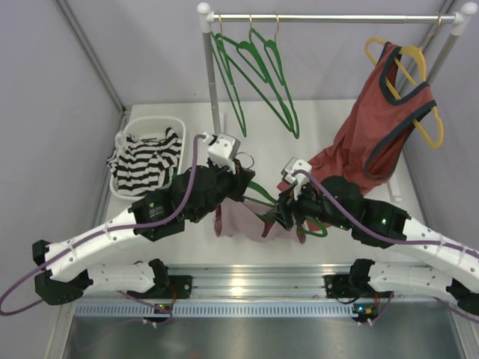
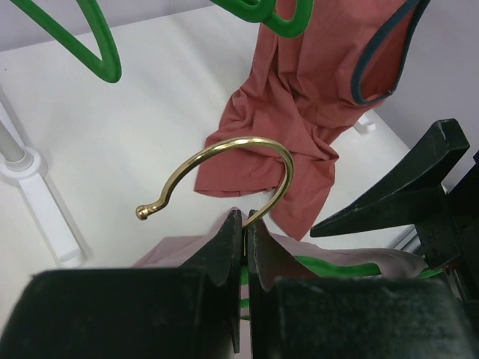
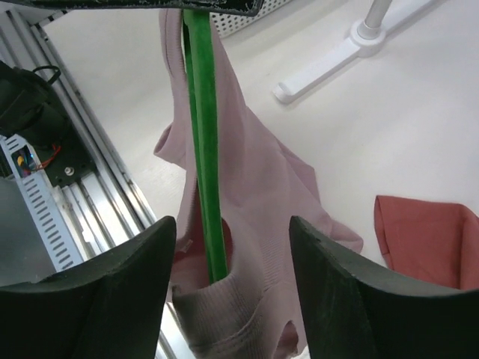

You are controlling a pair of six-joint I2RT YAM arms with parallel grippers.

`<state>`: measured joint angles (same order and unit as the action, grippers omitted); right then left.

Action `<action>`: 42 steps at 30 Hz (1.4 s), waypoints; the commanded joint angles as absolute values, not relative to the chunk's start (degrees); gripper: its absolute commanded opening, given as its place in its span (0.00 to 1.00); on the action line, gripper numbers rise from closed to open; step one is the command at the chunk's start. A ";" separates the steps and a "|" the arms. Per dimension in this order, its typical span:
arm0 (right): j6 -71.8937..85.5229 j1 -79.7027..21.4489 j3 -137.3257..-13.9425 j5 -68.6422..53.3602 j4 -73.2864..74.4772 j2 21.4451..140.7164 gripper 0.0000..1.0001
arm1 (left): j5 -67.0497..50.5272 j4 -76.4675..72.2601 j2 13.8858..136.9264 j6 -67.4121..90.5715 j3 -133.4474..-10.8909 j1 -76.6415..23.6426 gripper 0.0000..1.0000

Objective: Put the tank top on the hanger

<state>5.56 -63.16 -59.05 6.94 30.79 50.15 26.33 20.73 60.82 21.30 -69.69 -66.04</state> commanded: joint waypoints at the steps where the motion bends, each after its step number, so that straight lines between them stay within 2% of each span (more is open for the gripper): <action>1: 5.71 -62.40 -57.75 3.34 27.25 48.43 0.60 | 25.67 18.11 59.59 19.69 -73.56 -65.92 0.00; 7: 6.77 -62.40 -56.25 2.02 25.40 46.85 0.30 | 24.96 16.79 60.47 19.60 -74.62 -65.92 0.00; 8: 6.94 -62.40 -56.25 1.76 25.31 46.76 0.22 | 24.96 16.61 60.56 19.60 -74.88 -65.92 0.00; 11: 7.21 -62.40 -56.25 1.76 24.87 46.23 0.08 | 25.22 16.70 61.08 19.51 -75.76 -65.92 0.00; 12: 7.29 -62.40 -56.25 1.76 24.70 46.06 0.02 | 25.49 16.87 61.17 19.51 -75.85 -65.92 0.02; 13: 7.38 -62.40 -56.08 1.84 24.52 45.18 0.00 | 25.84 17.05 61.26 19.60 -76.02 -65.92 0.08; 14: 7.64 -62.40 -55.99 2.37 24.35 44.91 0.00 | 26.19 17.22 61.26 19.69 -76.03 -66.00 0.14; 15: 7.91 -62.40 -55.90 2.63 24.35 44.56 0.00 | 27.06 17.49 61.09 19.77 -75.85 -65.92 0.29; 16: 8.00 -62.40 -55.90 2.98 24.35 43.86 0.00 | 27.51 17.58 60.91 19.78 -75.68 -65.92 0.36; 18: 8.44 -62.40 -55.72 3.69 24.43 43.16 0.00 | 29.08 17.58 59.95 19.95 -74.80 -66.00 0.48; 20: 8.79 -62.40 -55.46 4.21 24.52 42.19 0.00 | 30.40 17.67 58.46 19.78 -73.92 -65.92 0.51; 26: 9.58 -62.40 -55.63 6.76 25.84 40.78 0.00 | 34.54 19.86 52.48 20.21 -70.93 -65.92 0.56; 34: 9.84 -62.40 -56.69 7.03 26.72 40.60 0.00 | 32.70 19.69 45.36 22.06 -62.50 -65.92 0.58; 42: 9.67 -62.40 -58.79 6.86 27.51 40.25 0.00 | 29.62 15.48 45.09 21.09 -53.36 -65.83 0.58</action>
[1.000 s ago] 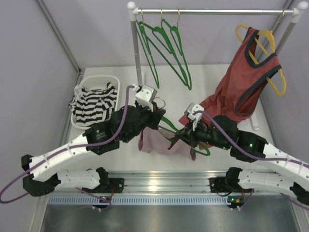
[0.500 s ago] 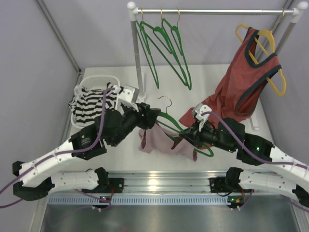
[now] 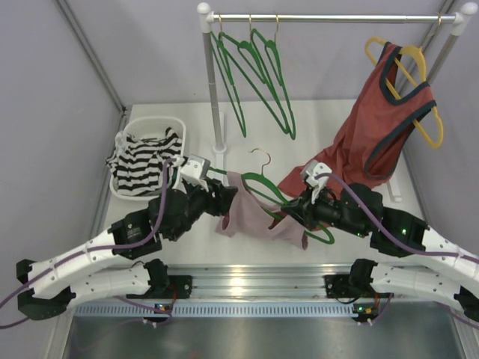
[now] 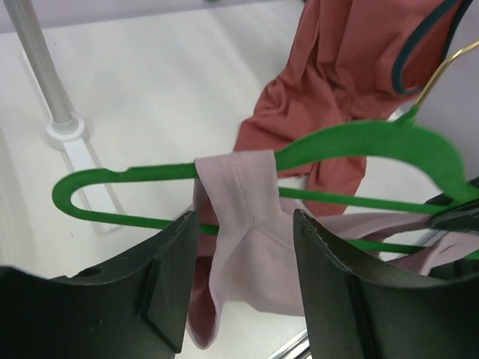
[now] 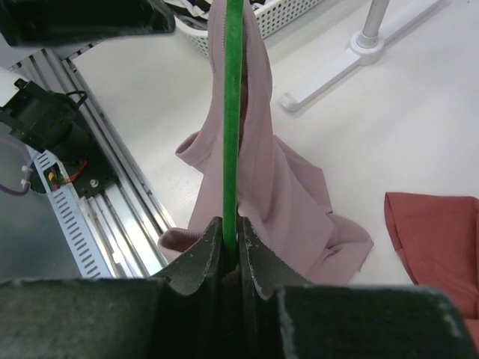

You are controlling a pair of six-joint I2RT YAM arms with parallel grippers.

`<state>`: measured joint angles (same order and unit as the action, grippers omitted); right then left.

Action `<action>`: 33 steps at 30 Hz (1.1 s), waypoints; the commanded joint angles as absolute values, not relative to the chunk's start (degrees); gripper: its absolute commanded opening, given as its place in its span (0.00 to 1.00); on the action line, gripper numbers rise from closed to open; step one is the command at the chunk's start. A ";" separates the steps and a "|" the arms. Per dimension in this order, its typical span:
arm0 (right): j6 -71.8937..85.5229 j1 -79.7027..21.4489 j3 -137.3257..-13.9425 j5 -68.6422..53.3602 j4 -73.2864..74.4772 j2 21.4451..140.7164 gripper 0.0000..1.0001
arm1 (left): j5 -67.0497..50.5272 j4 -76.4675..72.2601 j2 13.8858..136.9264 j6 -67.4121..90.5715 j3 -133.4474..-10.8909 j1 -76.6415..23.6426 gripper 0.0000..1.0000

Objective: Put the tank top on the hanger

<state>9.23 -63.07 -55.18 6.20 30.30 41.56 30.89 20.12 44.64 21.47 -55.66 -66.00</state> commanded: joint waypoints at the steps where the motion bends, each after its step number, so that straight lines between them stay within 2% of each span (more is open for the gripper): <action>1: 9.58 -62.40 -58.97 7.03 27.68 40.17 0.00 | 29.71 15.12 45.26 21.09 -52.39 -65.83 0.59; 12: 9.75 -62.40 -59.94 6.94 28.30 39.46 0.00 | 26.90 9.94 47.46 19.51 -49.57 -64.69 0.60; 16: 9.93 -62.40 -60.03 6.94 28.48 38.85 0.00 | 25.14 8.44 48.08 19.42 -48.96 -63.72 0.55; 17: 10.02 -62.40 -60.12 7.12 28.65 38.85 0.00 | 24.79 8.00 47.99 19.34 -48.87 -63.72 0.53; 18: 10.02 -62.40 -60.20 7.03 28.74 38.59 0.00 | 24.79 7.56 47.90 19.34 -48.78 -63.55 0.43; 21: 10.19 -62.40 -60.38 7.64 29.35 38.23 0.00 | 24.09 7.30 47.29 19.34 -49.48 -63.54 0.22; 24: 10.37 -62.40 -60.56 8.09 30.23 37.79 0.00 | 24.17 7.73 46.50 19.07 -51.23 -63.55 0.09; 25: 10.46 -62.40 -60.56 8.00 30.32 37.53 0.00 | 24.26 8.26 46.15 18.81 -52.63 -63.63 0.01; 33: 10.99 -62.40 -60.64 8.17 30.76 35.86 0.00 | 26.19 10.55 48.51 17.58 -57.31 -63.63 0.00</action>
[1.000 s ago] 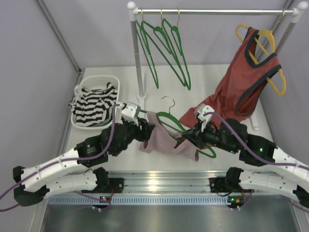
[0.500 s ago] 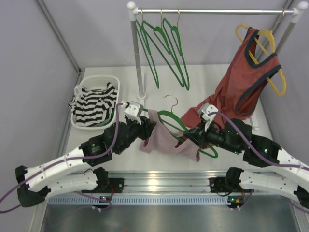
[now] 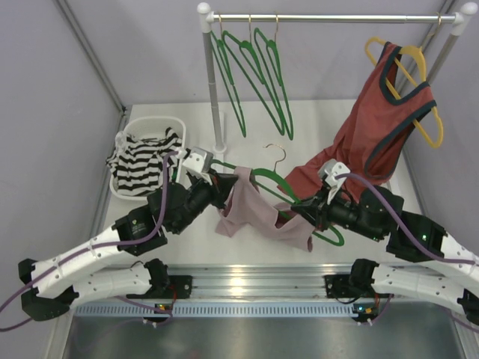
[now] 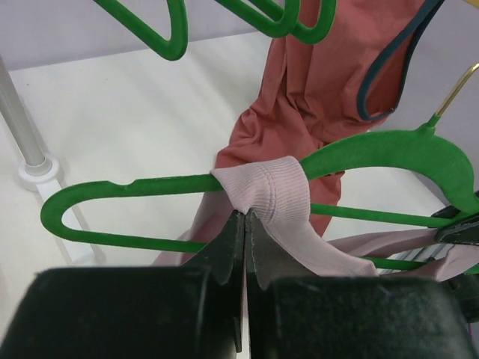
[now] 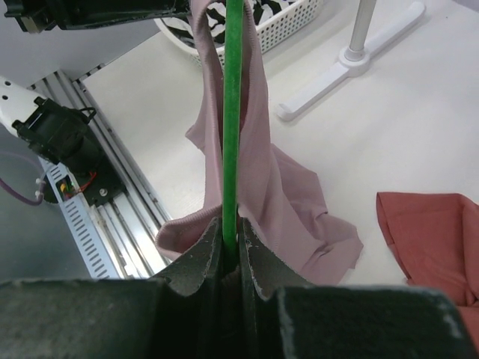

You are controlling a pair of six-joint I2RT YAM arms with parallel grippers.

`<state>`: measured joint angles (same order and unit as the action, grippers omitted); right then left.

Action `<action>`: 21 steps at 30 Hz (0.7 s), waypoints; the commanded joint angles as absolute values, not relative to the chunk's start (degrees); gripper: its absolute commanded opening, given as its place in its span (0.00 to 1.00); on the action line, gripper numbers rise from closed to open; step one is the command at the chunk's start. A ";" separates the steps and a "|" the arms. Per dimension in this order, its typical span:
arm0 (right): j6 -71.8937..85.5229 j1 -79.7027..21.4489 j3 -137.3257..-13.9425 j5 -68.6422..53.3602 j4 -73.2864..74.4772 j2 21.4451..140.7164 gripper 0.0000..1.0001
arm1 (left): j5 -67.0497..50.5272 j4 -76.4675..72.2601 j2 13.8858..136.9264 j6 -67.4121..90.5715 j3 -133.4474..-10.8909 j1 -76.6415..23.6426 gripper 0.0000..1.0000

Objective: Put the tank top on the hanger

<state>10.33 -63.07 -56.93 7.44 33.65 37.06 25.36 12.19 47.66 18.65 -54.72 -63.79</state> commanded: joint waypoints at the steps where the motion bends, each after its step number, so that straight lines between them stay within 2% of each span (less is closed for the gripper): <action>1: 11.07 -62.40 -60.82 8.17 31.02 35.86 0.00 | 26.80 10.37 48.52 17.75 -57.30 -63.55 0.00; 10: 11.86 -62.40 -62.66 8.35 33.48 34.10 0.00 | 31.81 12.74 52.73 17.49 -63.98 -62.67 0.00; 17: 13.01 -62.49 -65.04 10.02 37.62 33.14 0.00 | 29.10 12.74 55.19 18.11 -68.20 -62.14 0.01; 18: 13.18 -62.40 -65.30 10.37 38.05 32.70 0.00 | 28.22 13.18 55.89 18.02 -68.81 -62.14 0.07; 19: 13.62 -62.40 -65.56 10.55 38.40 32.52 0.00 | 27.52 13.97 56.16 18.28 -68.99 -62.14 0.22; 21: 14.06 -62.40 -66.44 11.60 39.19 32.26 0.00 | 26.99 13.89 56.08 18.46 -68.73 -62.14 0.34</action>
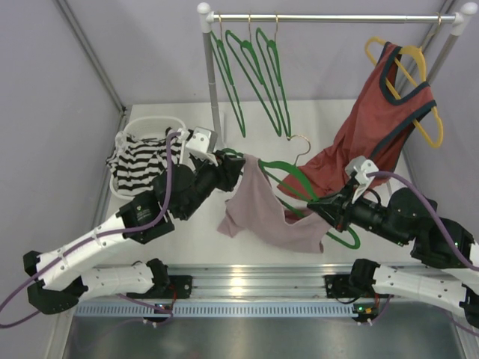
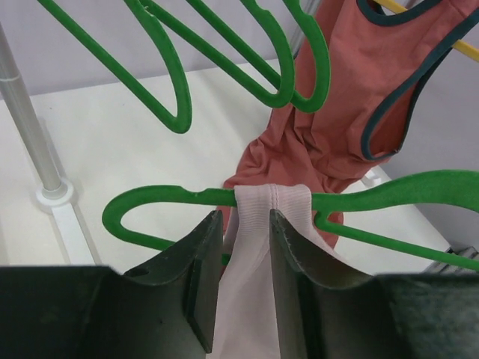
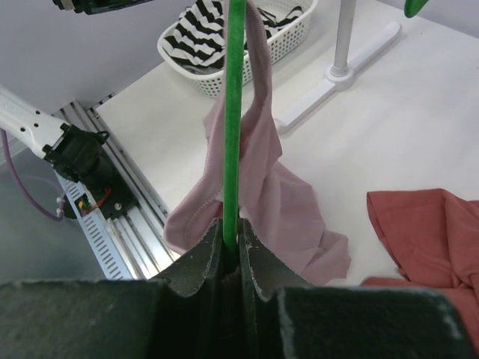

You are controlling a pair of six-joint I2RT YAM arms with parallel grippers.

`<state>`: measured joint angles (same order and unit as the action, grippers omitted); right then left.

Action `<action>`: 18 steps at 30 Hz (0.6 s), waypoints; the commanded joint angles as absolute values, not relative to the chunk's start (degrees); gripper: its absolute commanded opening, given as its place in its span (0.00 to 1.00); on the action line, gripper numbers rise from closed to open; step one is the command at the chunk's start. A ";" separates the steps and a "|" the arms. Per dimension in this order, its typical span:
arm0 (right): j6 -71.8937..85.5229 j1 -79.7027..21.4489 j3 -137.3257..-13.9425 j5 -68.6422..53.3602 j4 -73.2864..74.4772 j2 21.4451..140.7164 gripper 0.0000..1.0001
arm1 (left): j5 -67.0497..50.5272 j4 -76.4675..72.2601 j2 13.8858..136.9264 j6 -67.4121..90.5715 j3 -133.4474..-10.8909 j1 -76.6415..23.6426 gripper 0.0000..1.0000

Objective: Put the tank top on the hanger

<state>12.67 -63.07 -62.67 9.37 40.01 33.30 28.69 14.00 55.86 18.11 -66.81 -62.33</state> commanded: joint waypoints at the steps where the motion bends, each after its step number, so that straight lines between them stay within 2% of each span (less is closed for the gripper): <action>1: 14.24 -62.40 -66.79 11.69 40.16 32.26 0.00 | 26.63 13.54 55.81 18.54 -68.64 -62.14 0.38; 2: 14.41 -62.40 -67.58 12.39 40.86 32.34 0.00 | 26.54 13.36 55.38 18.54 -68.64 -62.14 0.43; 5: 15.03 -62.40 -69.08 13.71 43.59 32.43 0.00 | 26.11 13.36 54.32 17.93 -69.52 -62.05 0.47; 15: 20.30 -62.40 -76.55 15.73 60.35 32.69 0.00 | 25.40 15.73 52.21 15.82 -75.14 -62.14 0.48; 18: 24.50 -62.40 -77.61 19.68 66.07 33.04 0.00 | 24.61 15.82 52.21 15.56 -75.85 -62.05 0.48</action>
